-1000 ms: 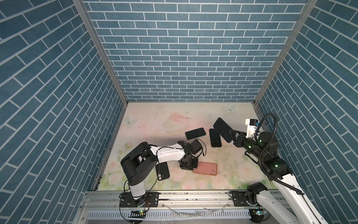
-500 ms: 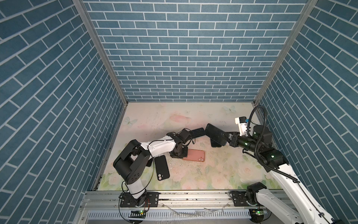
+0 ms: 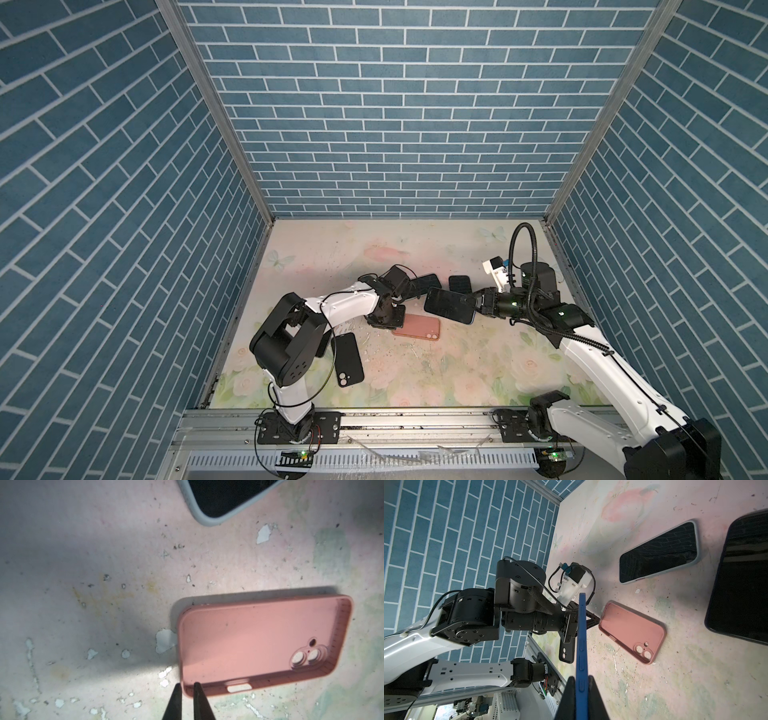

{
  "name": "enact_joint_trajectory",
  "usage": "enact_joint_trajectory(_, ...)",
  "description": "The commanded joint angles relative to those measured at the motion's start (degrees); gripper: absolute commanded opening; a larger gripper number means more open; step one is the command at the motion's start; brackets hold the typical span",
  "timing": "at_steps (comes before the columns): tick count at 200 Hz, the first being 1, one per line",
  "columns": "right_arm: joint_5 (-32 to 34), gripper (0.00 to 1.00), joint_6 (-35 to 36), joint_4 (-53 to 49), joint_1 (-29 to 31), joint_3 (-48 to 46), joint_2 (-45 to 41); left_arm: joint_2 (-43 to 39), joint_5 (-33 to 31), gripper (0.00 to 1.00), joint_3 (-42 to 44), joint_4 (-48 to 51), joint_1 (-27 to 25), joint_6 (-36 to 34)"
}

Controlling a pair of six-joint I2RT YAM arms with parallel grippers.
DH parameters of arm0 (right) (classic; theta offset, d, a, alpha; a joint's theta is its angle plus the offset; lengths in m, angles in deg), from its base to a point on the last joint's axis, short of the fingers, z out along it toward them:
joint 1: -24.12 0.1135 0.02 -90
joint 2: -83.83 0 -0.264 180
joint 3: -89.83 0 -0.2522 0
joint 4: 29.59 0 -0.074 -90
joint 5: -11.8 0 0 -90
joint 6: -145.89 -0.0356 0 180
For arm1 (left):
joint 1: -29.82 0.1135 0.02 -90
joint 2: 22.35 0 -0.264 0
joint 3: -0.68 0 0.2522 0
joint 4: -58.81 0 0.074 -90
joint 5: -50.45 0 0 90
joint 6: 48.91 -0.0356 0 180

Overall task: Put the phone into the phone case
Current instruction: 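Lower the blue phone into the pink case with the right gripper, left holding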

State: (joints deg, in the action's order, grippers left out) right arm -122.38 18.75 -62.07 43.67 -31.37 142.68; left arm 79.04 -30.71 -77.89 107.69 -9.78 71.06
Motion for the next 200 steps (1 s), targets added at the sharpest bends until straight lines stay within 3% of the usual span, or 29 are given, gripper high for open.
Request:
enact_joint_trajectory(1, -3.5, 0.00, -1.4, 0.4, -0.4, 0.6, 1.6, 0.9, 1.7, 0.21, -1.1, -0.3, 0.5, -0.4)
enact_joint_trajectory(22, -3.3, 0.00, -1.8, 0.5, -0.4, 0.2, 2.6, -1.2, 2.8, 0.27, -0.6, -1.2, 1.9, 0.6)
enact_joint_trajectory(40, -4.3, 0.00, -3.3, 3.2, -0.4, -1.2, 3.0, -6.0, 4.2, 0.38, 1.6, -4.1, 4.9, 2.3)
enact_joint_trajectory(69, -7.4, 0.00, -7.6, 11.6, -0.3, -4.8, 5.8, -12.5, 8.2, 0.58, 5.6, -9.2, 10.4, 5.0)
enact_joint_trajectory(90, -8.2, 0.00, -10.9, 18.7, 0.4, -7.2, 9.2, -14.3, 11.5, 0.65, 7.5, -11.8, 12.6, 5.7)
enact_joint_trajectory(133, -10.3, 0.00, -14.2, 28.7, 2.7, -6.5, 20.0, -14.3, 17.6, 0.71, 13.6, -19.8, 15.1, 10.5)
enact_joint_trajectory(200, -13.9, 0.00, -14.0, 28.4, 5.5, -0.7, 31.6, -12.6, 22.2, 0.71, 20.1, -29.4, 14.8, 17.1)
